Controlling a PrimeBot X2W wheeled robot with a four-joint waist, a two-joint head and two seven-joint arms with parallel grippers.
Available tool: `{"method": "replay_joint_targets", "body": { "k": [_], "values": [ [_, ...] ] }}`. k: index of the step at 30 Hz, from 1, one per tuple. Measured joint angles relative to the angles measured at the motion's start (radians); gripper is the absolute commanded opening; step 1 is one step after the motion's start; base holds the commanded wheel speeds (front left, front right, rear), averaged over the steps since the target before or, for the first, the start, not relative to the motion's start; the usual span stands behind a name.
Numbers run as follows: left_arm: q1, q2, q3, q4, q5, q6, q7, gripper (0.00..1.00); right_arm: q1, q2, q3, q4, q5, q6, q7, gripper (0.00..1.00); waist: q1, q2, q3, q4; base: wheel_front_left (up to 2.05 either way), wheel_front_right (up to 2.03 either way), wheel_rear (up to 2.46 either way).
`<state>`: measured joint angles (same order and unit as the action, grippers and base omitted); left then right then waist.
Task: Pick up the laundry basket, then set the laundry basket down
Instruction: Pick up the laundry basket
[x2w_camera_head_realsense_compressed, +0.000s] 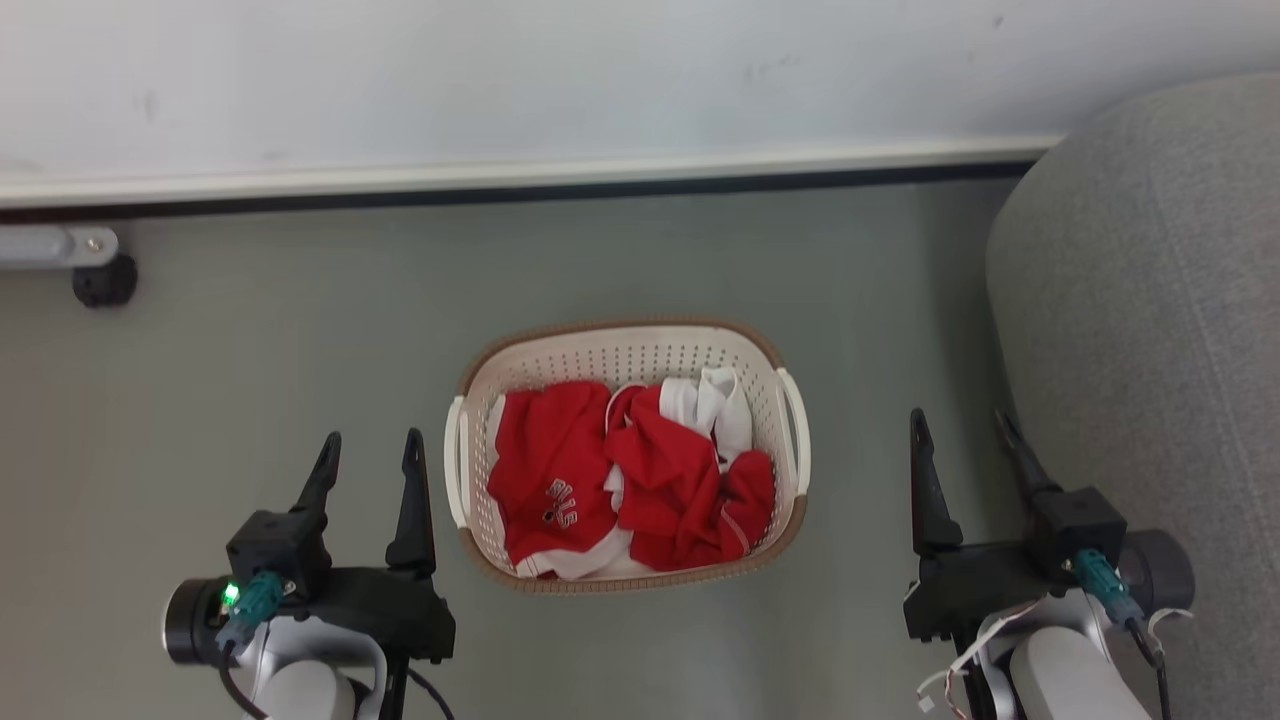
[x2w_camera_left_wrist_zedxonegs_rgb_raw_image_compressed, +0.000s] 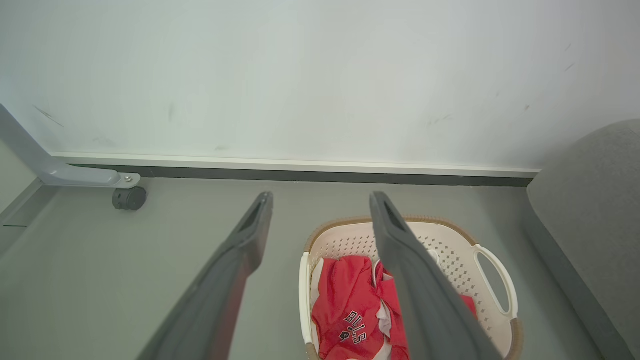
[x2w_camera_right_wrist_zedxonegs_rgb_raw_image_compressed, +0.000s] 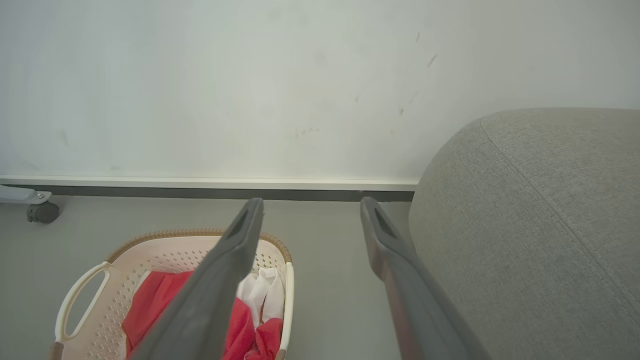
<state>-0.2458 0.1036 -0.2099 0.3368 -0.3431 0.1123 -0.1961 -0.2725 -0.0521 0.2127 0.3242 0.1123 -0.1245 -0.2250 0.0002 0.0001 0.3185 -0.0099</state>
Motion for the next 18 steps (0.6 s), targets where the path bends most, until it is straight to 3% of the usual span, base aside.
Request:
{"method": "replay_joint_targets", "body": {
  "k": [18],
  "values": [
    [-0.142, 0.013, -0.003, -0.015, 0.000, -0.033, 0.010, 1.00, -0.125, -0.001, -0.004, -0.031, -0.045, 0.000, 0.013, 1.00, 0.0000, 0.0001, 0.240, 0.006, 0.00, 0.00, 0.00]
  ]
}}
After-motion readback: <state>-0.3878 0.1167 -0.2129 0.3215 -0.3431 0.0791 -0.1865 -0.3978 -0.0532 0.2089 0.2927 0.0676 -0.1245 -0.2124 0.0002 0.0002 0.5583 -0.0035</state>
